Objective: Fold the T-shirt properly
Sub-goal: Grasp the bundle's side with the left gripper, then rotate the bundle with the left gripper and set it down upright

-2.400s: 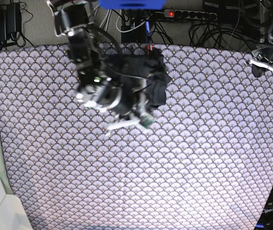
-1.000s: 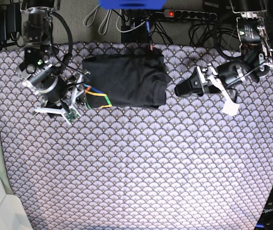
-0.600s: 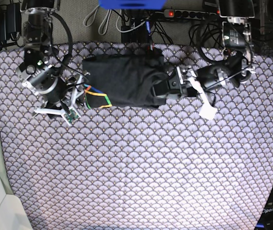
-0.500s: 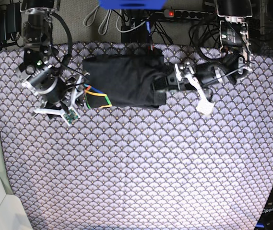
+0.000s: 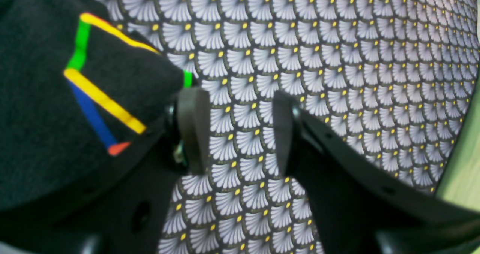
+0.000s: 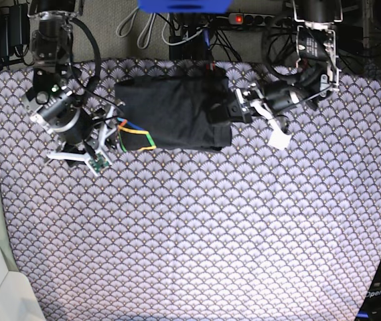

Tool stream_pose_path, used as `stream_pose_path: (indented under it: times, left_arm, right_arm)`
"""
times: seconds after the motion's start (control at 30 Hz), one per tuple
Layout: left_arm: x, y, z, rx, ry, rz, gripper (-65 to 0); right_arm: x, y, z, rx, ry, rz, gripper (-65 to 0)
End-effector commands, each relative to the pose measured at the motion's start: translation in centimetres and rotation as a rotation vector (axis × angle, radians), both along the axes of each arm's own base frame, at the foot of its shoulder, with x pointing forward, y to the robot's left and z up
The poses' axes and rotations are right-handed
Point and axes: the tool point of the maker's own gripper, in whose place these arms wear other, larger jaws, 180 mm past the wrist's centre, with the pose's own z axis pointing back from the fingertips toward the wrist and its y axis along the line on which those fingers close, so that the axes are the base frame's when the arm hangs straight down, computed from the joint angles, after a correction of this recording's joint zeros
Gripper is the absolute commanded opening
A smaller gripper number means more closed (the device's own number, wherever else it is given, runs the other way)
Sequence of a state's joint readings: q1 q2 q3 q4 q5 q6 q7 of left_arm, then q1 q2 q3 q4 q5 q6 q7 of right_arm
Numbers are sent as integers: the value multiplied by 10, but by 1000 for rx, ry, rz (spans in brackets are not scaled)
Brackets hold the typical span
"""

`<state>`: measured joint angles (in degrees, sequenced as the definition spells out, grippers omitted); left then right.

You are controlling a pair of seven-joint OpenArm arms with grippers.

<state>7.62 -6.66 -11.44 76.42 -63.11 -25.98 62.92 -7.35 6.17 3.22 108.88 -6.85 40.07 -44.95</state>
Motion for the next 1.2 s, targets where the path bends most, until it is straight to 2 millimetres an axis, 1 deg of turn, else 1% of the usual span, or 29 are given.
stream_pose_path:
  times: [0.0,0.07,0.17,0.6,0.7,0.73,0.77,0.8,0.87,0.93,1.0,1.03,1.07,1.1,1.13,1.17]
  left_arm:
    - [-2,-7,1,4,6,-35,-109]
    - [-4,-14,1,-1,7,-56,-109]
    - [-6,-20,2,-5,7,-74,-109]
    - [-5,-19,1,-5,8,-70,-110]
    - [-9,-19,-8,-9,40,-66,-112]
    - [-6,-18,-9,-11,40,-67,-116]
    - [-6,-18,-12,-14,52,-65,-133]
    - [-5,-18,-16,-16,63,-63,-164]
    - [-5,-17,-23,-20,90,-58,-282]
    - [-2,-17,-25,-22,99,-57,-440]
    - [0,-17,-27,-24,110,-54,-618]
    - [2,-17,-27,-25,110,-51,-650]
    - [3,-20,-25,-31,107,-52,-650]
    - [3,-21,-25,-32,109,-52,-628]
    - [4,-21,-24,-34,105,-52,-626]
    - [4,-22,-23,-35,102,-52,-639]
  right_arm:
    - [7,1,13,12,-47,8,-370]
    - [7,1,13,12,-47,8,-370]
    - [7,1,13,12,-47,8,-370]
    - [5,2,10,13,-40,8,-370]
    - [4,1,10,12,-37,6,-370]
    - [4,1,10,12,-37,6,-370]
    - [4,1,10,12,-37,6,-370]
    - [4,1,10,12,-37,6,-370]
    - [4,1,9,10,-36,5,-370]
    - [4,-1,10,9,-37,-1,-370]
    - [5,-12,12,5,-44,-32,-370]
    - [6,-17,12,2,-46,-47,-370]
    - [6,-21,13,0,-49,-57,-370]
    - [7,-25,17,-3,-59,-68,-370]
    - [7,-29,19,-5,-67,-79,-370]
    - [7,-31,22,-7,-75,-85,-370]
